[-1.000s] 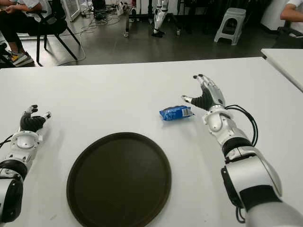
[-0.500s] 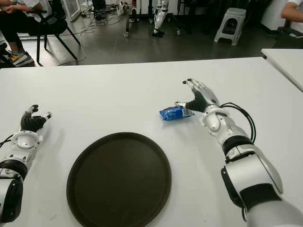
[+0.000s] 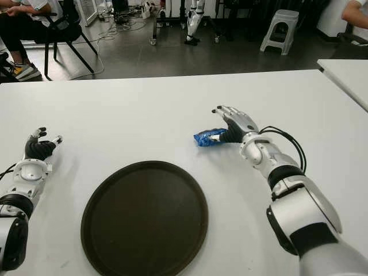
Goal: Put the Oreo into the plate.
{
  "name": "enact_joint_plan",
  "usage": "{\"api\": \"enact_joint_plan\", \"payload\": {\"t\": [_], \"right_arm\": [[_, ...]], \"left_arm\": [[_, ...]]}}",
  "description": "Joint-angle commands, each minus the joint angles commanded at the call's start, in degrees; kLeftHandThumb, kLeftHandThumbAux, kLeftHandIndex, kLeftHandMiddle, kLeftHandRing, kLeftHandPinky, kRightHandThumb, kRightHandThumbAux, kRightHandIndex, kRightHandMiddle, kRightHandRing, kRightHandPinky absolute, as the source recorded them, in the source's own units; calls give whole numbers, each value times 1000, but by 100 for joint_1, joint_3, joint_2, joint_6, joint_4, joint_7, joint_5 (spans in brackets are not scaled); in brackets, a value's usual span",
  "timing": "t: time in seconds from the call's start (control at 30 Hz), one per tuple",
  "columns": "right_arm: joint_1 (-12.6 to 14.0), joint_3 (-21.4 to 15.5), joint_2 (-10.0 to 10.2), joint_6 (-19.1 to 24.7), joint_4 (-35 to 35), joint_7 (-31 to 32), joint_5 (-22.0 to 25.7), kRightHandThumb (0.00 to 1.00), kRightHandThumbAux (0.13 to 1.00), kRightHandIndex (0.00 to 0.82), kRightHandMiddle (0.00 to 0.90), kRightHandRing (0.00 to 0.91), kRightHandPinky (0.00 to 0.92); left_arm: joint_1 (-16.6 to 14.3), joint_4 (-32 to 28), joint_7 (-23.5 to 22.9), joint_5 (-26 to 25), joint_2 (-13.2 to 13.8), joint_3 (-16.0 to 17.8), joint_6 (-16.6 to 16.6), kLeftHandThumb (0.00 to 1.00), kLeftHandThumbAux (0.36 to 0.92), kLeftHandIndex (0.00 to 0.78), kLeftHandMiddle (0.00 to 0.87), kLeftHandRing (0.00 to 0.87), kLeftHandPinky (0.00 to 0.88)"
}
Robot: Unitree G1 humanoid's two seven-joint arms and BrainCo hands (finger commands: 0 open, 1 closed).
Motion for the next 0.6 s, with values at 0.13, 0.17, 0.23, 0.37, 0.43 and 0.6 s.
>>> {"api": "enact_joint_plan", "payload": {"t": [0.13,0.17,0.23,0.37,0.43,0.6], "right_arm": [[60,139,22,-22,3,47,-87,217,548,0,4,57,103],[87,184,20,-43,-3,51,-119,214,546,0,4,57,102],[130,267,6,-91,-14,98,-175,212,548,0,2,54,100],[134,361,-23,-114,-6,309,-193,205,543,0,0,42,95],[121,372,-26,-85,2,414,-186,202,539,0,0,39,91],[90,335,-30,8,25,630,-132,203,525,0,0,50,103]], "left_arm": [[-6,5,-17,13,8,-18,10,365,594,16,138,175,192],[-6,5,-13,19,9,-23,8,368,595,16,137,175,195],[-4,4,0,32,9,-33,2,371,596,16,138,176,197],[-3,-1,13,43,6,-36,-4,358,595,18,142,167,168],[-3,-3,14,44,5,-35,0,351,595,12,140,164,163],[-6,-6,33,56,3,-48,6,338,584,4,140,154,145]]}}
